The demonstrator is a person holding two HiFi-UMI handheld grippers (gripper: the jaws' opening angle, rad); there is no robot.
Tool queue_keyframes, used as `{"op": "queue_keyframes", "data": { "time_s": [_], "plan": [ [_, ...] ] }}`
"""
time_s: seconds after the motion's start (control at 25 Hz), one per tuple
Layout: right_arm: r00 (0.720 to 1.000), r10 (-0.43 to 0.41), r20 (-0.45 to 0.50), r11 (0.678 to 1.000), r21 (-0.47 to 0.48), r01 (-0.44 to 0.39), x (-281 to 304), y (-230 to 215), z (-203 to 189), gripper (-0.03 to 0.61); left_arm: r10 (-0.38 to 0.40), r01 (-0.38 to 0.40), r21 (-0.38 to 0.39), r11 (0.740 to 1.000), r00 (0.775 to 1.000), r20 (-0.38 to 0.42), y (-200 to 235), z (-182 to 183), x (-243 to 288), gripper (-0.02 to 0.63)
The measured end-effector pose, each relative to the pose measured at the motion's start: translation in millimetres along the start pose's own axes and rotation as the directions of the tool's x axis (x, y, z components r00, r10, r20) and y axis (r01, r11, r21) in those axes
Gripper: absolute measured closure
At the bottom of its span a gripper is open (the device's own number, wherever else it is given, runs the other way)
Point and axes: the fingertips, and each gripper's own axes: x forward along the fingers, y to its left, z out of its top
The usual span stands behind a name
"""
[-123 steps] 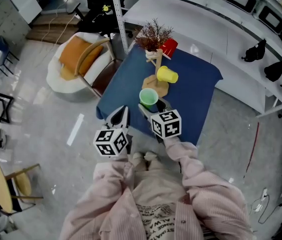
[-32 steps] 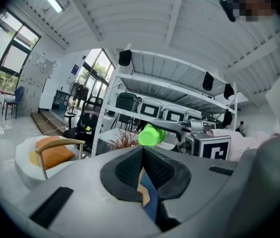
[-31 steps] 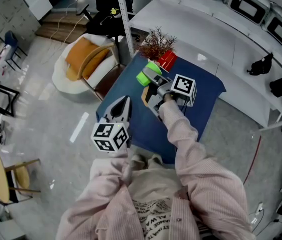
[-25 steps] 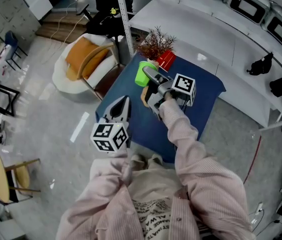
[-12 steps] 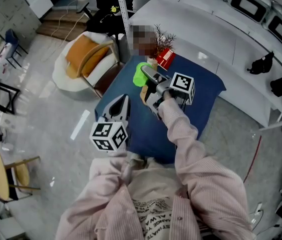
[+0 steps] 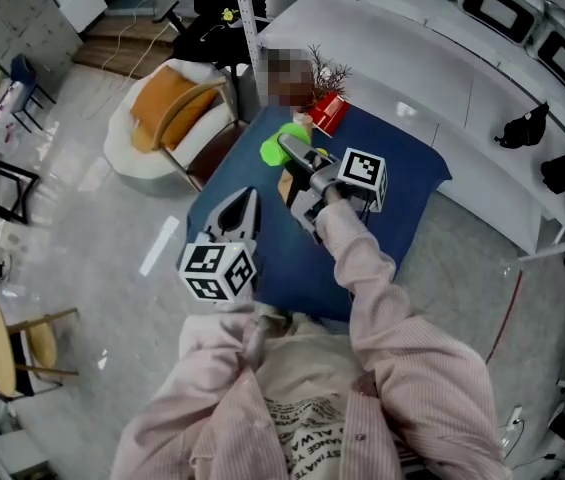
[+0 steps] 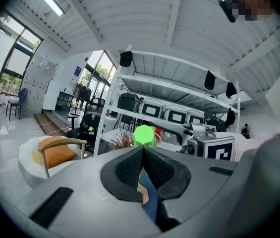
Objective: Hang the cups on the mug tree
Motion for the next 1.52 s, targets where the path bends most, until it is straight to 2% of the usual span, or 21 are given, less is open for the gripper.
{"op": "queue_keyframes", "data": {
  "time_s": [0.16, 0.32, 0.56, 0.68, 0.76, 0.8, 0.88, 0.96, 1.08, 1.28, 1.44, 1.52],
  "plan": [
    [1.000, 0.024, -0.015, 1.000, 0.011, -0.023, -6, 2, -6, 0.233, 0.005, -0.005, 0.001, 1.000, 1.000, 0.002, -2, -3, -2, 0.615],
    [0.998, 0.040, -0.052, 0.999, -0.034, -0.042, -15, 7, -15, 0.235, 0.011, -0.011, 0.002, 1.000, 1.000, 0.009, -5, -1, -3, 0.615],
    [0.992, 0.020, -0.128, 0.981, -0.188, -0.044, -37, 9, -31, 0.238, 0.017, -0.017, -0.001, 1.000, 1.000, 0.022, -12, -4, -7, 0.615],
    [0.990, 0.004, -0.142, 0.946, -0.320, -0.050, -48, 13, -35, 0.242, 0.012, -0.012, 0.002, 1.000, 1.000, 0.026, -16, -4, -8, 0.615],
    [0.989, -0.020, -0.146, 0.909, -0.415, -0.043, -55, 15, -37, 0.265, 0.006, -0.006, 0.005, 1.000, 1.000, 0.028, -18, -5, -10, 0.615],
    [0.989, -0.039, -0.142, 0.889, -0.458, -0.030, -59, 15, -38, 0.298, 0.002, -0.002, 0.007, 1.000, 1.000, 0.028, -20, -5, -10, 0.615],
    [0.989, -0.080, -0.122, 0.849, -0.528, 0.004, -67, 14, -36, 0.404, -0.008, 0.008, 0.013, 1.000, 1.000, 0.026, -23, -5, -11, 0.615],
    [0.989, -0.111, -0.098, 0.810, -0.585, 0.032, -75, 13, -33, 0.460, -0.019, 0.018, 0.019, 1.000, 1.000, 0.021, -24, -5, -12, 0.615],
    [0.987, -0.153, -0.058, 0.738, -0.671, 0.075, -84, 13, -30, 0.498, -0.040, 0.040, 0.030, 0.999, 0.999, 0.012, -26, -4, -14, 0.615],
    [0.975, -0.220, 0.024, 0.578, -0.802, 0.150, -101, 14, -27, 0.563, -0.073, 0.073, 0.049, 0.996, 0.997, 0.006, -27, -2, -19, 0.615],
    [0.975, -0.203, 0.087, 0.469, -0.866, 0.175, -113, 25, -27, 0.577, -0.099, 0.099, 0.064, 0.993, 0.995, -0.002, -26, 0, -25, 0.615],
    [0.974, -0.191, 0.118, 0.403, -0.896, 0.188, -120, 31, -27, 0.578, -0.108, 0.108, 0.073, 0.991, 0.994, -0.002, -26, 1, -28, 0.615]
  ]
}}
